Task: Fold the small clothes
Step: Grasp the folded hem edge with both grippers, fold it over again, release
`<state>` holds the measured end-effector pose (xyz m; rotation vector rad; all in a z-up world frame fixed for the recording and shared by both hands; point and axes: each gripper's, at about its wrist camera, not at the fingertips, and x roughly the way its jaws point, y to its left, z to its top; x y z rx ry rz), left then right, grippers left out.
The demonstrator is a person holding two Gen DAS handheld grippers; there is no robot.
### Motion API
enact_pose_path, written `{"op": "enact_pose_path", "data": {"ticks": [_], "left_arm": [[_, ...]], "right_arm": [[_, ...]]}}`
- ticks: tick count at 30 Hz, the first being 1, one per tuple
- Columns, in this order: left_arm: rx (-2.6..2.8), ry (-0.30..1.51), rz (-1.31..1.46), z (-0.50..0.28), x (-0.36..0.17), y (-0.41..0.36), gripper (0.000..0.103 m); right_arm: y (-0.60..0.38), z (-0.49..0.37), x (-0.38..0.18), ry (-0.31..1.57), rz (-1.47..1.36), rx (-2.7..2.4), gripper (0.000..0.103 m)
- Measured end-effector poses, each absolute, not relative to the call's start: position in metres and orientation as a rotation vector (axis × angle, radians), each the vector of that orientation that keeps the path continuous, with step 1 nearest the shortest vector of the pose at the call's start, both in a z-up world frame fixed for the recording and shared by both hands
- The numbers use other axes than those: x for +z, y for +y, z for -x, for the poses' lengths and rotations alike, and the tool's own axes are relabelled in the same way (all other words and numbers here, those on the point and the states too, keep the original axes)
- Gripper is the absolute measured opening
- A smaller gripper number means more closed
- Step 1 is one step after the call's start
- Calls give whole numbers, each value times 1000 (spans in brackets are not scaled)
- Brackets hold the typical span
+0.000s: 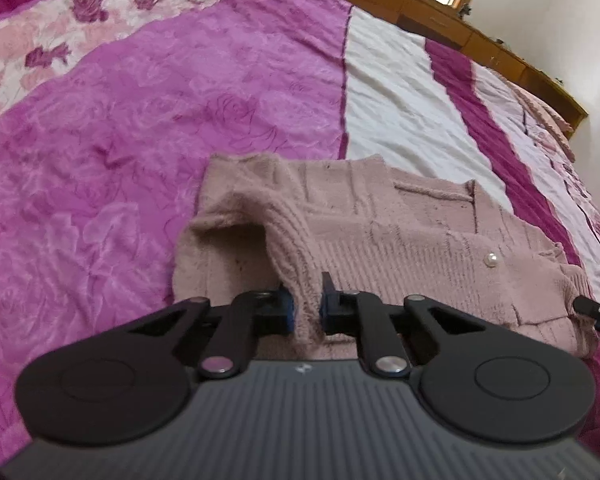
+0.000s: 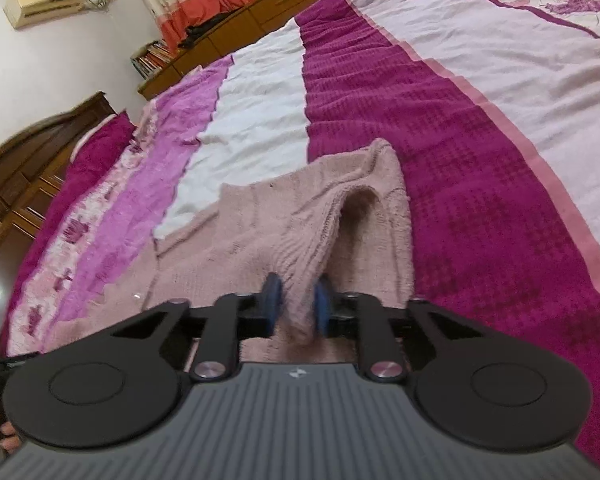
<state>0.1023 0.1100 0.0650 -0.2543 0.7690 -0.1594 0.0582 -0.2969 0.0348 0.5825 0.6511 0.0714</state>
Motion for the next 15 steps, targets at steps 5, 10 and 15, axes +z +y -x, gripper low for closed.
{"op": "enact_pose_path", "data": {"ticks": [5, 10, 15], "left_arm": [[-167, 699, 302, -110, 85, 117, 12], [-95, 670, 299, -136, 100, 119, 12], [-41, 674, 287, -167, 99, 119, 12]], "right_arm": [[-304, -63, 53, 562, -635, 99, 10], [-311, -87, 71, 507, -656, 88, 10], [-314, -121, 76, 490, -652, 51, 10]]}}
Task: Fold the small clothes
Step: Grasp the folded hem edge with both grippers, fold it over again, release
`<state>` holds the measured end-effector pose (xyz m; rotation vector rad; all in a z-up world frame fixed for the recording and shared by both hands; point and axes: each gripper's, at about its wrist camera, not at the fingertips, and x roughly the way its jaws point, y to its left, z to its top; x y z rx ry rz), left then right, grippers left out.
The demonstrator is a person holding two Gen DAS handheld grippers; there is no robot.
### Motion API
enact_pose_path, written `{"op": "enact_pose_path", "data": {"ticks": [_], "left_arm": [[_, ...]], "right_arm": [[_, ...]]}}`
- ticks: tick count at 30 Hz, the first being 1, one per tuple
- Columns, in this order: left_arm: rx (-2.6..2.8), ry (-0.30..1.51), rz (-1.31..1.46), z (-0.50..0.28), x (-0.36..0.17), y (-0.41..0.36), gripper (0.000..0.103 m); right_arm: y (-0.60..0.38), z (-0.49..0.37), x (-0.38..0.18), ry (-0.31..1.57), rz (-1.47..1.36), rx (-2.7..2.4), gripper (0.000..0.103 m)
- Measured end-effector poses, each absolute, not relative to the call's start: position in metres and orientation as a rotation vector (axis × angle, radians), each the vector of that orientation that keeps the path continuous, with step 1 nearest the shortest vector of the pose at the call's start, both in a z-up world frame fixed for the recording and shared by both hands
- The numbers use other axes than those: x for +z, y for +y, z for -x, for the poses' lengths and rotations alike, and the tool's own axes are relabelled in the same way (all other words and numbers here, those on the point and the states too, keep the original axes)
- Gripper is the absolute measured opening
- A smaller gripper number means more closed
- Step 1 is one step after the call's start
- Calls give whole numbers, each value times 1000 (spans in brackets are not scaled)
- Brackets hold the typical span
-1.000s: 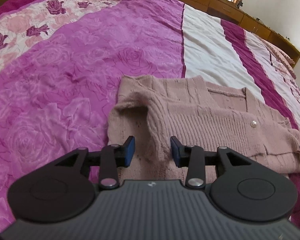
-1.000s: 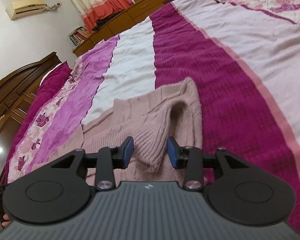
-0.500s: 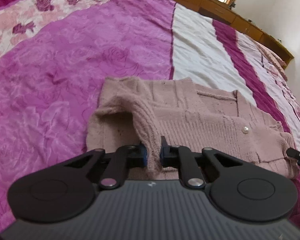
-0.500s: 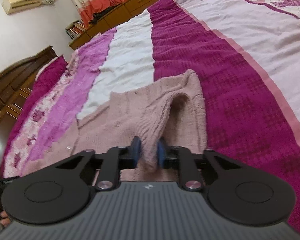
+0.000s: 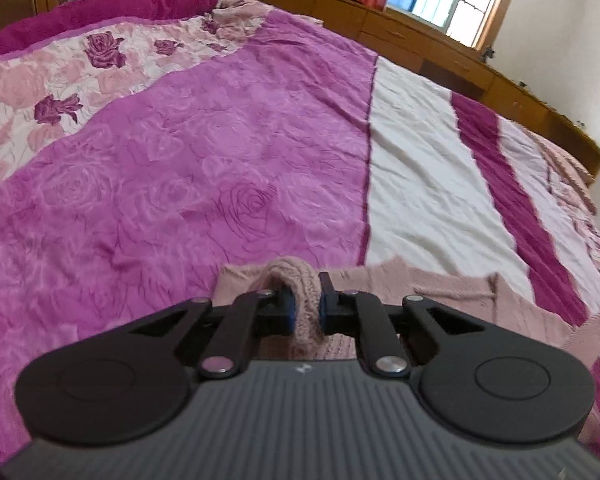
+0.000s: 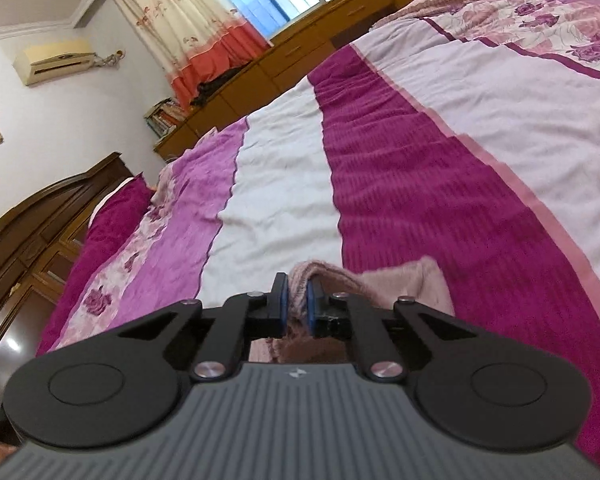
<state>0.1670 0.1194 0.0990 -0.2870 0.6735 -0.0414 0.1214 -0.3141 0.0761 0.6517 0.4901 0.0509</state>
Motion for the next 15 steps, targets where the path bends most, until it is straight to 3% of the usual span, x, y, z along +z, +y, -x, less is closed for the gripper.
{"op": "enact_pose_path", "data": {"ticks": [7, 9, 11, 13, 15], "left_arm": [[28, 733, 272, -198, 78, 121, 14], [20, 743, 268, -198, 75, 120, 15], [-5, 738, 250, -194, 76, 119, 21], [-12, 730, 219, -189, 79, 117, 41], [-8, 708, 188, -182, 84, 117, 51]], "right_arm": [[-316, -161, 58, 525, -651, -40, 11], [-314, -166, 51, 545, -642, -68, 23], [-313, -163, 46, 547, -631, -94, 53], [-314, -155, 42, 526, -643, -76, 61], [-314, -147, 43, 514, -635, -53, 61]]}}
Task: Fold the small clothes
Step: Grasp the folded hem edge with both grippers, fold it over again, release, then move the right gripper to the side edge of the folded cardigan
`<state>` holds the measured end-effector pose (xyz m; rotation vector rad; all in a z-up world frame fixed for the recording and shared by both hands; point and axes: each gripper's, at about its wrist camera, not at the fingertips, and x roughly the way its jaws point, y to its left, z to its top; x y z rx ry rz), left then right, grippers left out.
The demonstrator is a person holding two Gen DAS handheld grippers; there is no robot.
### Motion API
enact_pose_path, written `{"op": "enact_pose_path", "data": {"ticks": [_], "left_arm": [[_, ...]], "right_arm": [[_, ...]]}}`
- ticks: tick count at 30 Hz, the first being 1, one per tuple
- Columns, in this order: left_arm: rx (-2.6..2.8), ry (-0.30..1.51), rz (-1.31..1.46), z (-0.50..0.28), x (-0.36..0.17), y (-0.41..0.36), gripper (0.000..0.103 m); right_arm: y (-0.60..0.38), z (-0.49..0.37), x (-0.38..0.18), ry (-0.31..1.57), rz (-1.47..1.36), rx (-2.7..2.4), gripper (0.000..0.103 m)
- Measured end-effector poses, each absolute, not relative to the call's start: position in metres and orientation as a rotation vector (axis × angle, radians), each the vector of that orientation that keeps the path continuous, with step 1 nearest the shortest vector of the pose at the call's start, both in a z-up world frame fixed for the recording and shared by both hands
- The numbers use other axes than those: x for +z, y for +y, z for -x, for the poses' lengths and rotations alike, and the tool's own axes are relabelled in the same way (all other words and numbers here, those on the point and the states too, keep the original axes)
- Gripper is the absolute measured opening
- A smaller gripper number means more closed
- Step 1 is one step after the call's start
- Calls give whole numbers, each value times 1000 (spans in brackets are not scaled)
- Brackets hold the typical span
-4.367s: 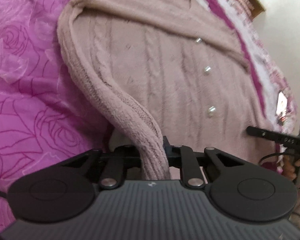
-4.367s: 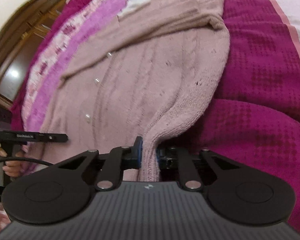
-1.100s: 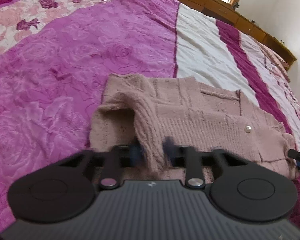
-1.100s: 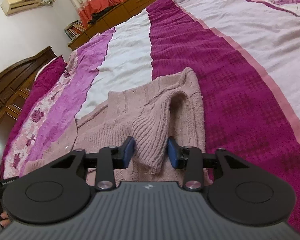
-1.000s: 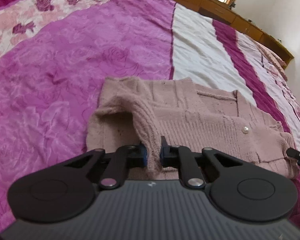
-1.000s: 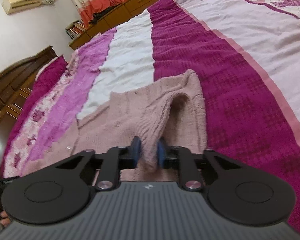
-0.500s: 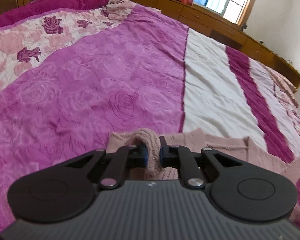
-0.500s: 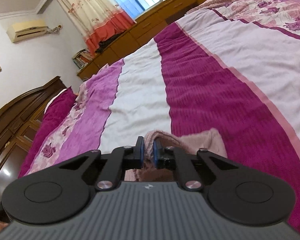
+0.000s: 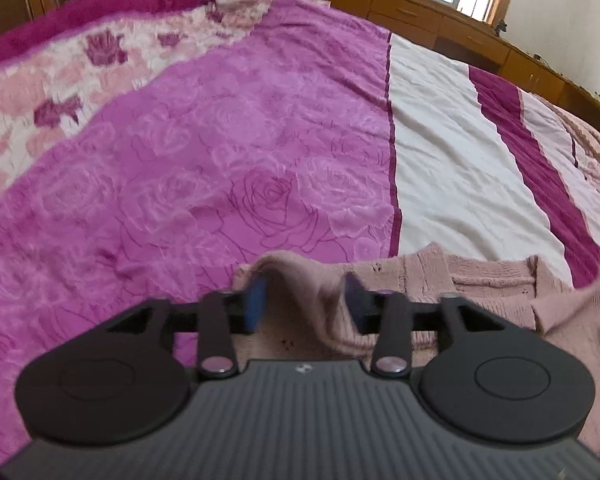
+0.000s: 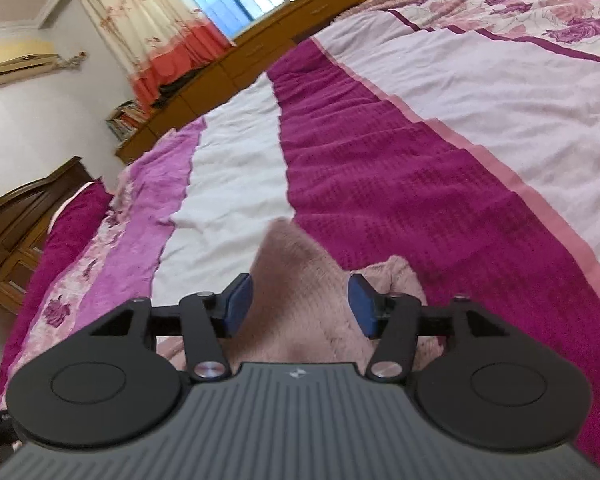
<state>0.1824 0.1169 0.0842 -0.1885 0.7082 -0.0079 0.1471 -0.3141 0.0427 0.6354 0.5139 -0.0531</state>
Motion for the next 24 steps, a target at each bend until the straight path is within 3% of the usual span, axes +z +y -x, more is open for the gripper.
{"op": "enact_pose_path", "data": {"ticks": [7, 24], "left_arm": [[-46, 686, 149, -164, 91, 115, 51], [-31, 790, 82, -158, 53, 113, 51]], "right_arm": [[-300, -126, 50, 518, -479, -5, 62], [-276, -122, 21, 647, -311, -10, 67]]}}
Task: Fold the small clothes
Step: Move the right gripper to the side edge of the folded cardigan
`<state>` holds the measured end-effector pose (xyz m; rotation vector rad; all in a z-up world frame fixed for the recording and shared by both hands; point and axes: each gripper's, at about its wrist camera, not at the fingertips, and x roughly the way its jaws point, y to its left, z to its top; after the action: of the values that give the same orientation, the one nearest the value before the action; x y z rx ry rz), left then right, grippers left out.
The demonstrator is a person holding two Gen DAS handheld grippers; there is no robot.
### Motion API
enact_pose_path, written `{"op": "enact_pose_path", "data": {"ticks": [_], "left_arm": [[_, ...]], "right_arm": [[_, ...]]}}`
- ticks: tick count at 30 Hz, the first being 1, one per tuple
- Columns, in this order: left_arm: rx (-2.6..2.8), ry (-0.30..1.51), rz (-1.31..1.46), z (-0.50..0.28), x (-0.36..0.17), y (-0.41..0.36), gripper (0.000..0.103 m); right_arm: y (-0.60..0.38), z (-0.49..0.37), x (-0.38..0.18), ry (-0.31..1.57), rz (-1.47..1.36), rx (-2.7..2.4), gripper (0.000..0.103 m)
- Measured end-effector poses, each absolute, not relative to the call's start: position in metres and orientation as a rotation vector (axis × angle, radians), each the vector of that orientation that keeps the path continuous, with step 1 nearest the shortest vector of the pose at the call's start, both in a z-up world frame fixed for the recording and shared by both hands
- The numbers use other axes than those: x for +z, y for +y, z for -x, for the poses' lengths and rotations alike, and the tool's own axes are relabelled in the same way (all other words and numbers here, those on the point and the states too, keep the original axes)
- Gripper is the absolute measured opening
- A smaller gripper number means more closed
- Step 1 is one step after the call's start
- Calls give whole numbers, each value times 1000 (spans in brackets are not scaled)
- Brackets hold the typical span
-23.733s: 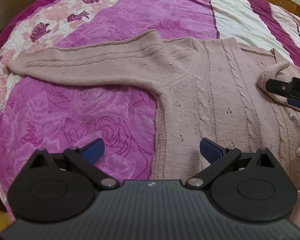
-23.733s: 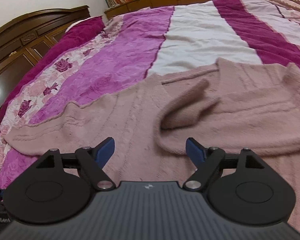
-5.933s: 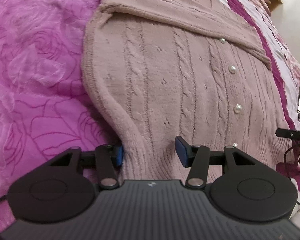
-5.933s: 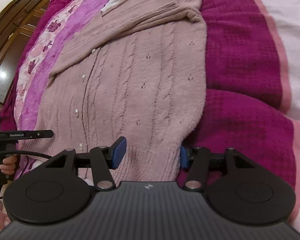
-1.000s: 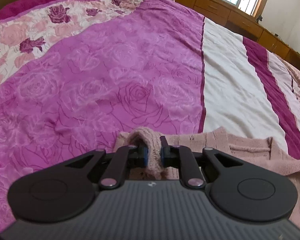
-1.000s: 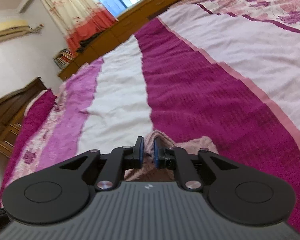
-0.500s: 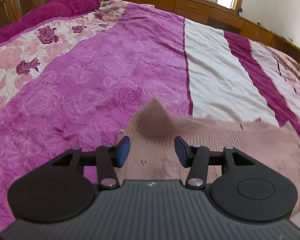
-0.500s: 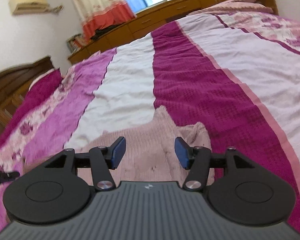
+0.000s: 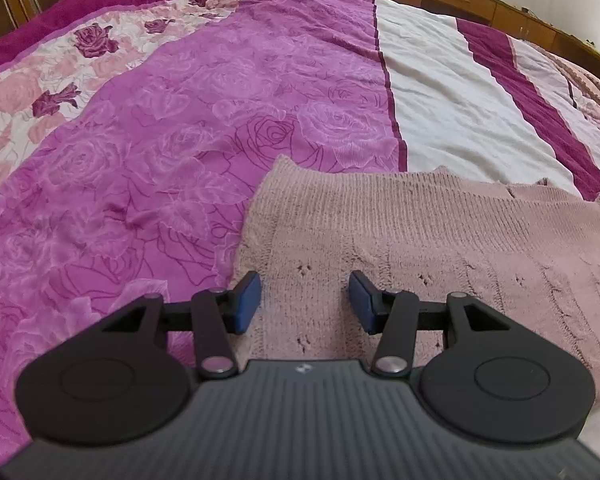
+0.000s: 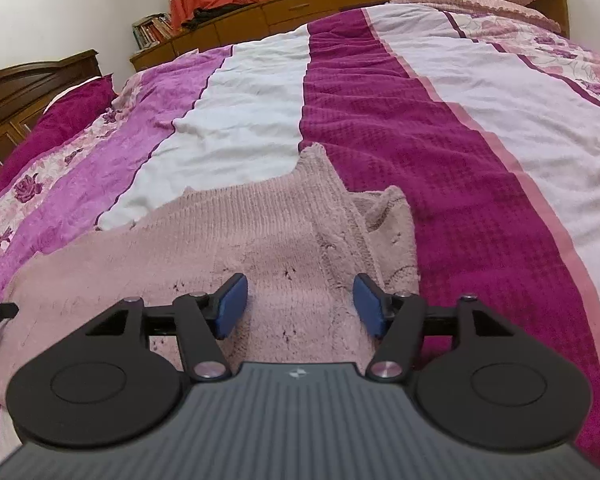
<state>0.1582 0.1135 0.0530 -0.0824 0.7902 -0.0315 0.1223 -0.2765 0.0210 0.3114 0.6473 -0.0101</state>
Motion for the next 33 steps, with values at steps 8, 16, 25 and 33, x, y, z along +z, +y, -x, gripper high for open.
{"op": "enact_pose_path", "data": {"ticks": [8, 16, 25, 33], "left_arm": [[-6, 815, 66, -127, 70, 112, 51], [19, 855, 96, -89, 76, 119, 51], [49, 893, 62, -64, 71, 118, 63], [82, 897, 75, -56, 69, 121, 63]], "right_arm": [[-291, -94, 43, 588, -384, -39, 72], [-320, -46, 36, 620, -460, -86, 74], [-326, -19, 11, 644, -587, -89, 75], [-316, -30, 10, 671, -670, -5, 75]]}}
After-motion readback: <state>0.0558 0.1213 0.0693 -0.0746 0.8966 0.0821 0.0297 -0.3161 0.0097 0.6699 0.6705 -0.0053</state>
